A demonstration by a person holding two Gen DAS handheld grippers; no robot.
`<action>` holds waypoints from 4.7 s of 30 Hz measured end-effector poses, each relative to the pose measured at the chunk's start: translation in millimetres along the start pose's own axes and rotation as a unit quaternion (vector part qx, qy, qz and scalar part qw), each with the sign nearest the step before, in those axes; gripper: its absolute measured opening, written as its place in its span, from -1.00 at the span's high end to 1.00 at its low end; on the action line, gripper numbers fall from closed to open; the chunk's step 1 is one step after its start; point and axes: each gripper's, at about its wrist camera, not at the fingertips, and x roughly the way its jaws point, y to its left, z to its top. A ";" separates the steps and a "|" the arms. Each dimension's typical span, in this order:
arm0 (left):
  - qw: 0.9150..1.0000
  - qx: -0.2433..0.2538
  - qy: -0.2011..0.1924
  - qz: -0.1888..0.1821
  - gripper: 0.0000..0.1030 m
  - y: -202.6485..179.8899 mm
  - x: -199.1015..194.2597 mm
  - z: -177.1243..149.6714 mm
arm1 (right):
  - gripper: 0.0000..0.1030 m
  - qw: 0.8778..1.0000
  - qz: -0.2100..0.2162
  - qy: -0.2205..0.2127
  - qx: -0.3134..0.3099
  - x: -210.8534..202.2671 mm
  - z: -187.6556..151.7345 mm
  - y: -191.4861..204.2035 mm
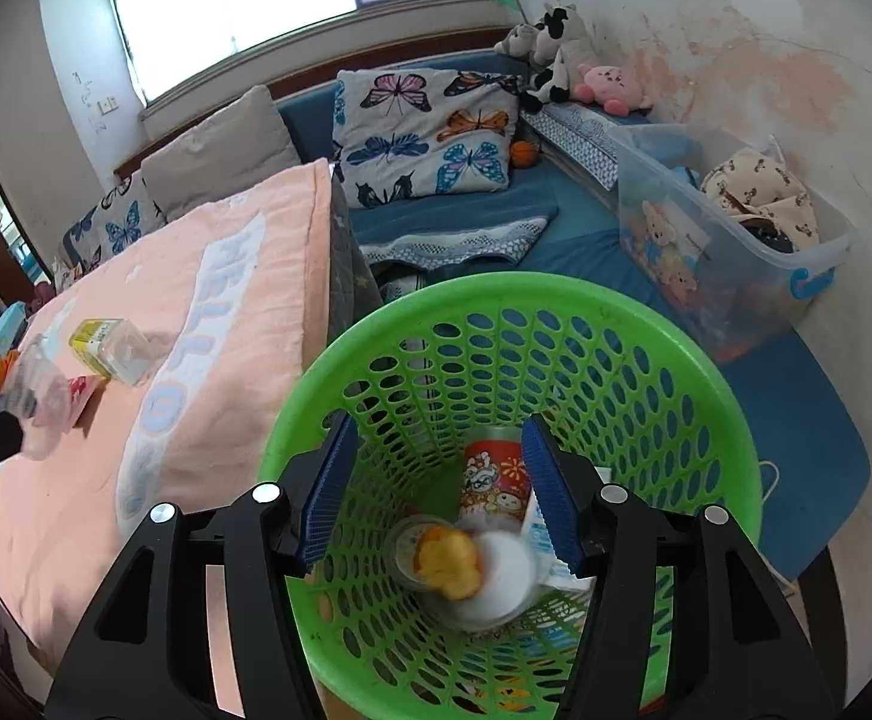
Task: Collect trash
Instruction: 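Drop the orange peel and pudding cup into the green basket, then grasp the pink snack wrapper with the left gripper while the right gripper grasps the juice bottle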
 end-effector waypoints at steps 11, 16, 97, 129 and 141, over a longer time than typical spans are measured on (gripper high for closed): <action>0.999 0.026 0.027 -0.036 -0.21 -47.3 34.2 8.3 | -0.33 0.999 -0.010 -0.035 0.015 -44.3 -8.4 -20.2; 0.997 0.039 0.040 -0.046 -0.21 -69.8 52.2 8.1 | -0.37 0.998 -0.019 -0.046 0.026 -60.8 -14.2 -34.4; 0.955 -0.241 0.015 0.174 -0.48 215.6 -63.2 -65.6 | -0.55 0.917 0.229 0.072 -0.319 117.3 68.9 312.3; 0.923 -0.374 0.014 0.087 -0.39 246.0 -4.3 -55.9 | -0.03 0.913 0.231 0.148 -0.303 150.9 46.8 303.7; 0.912 -0.398 0.011 0.096 -0.07 254.2 8.0 -50.4 | -0.01 0.914 0.234 0.145 -0.299 158.0 39.7 304.5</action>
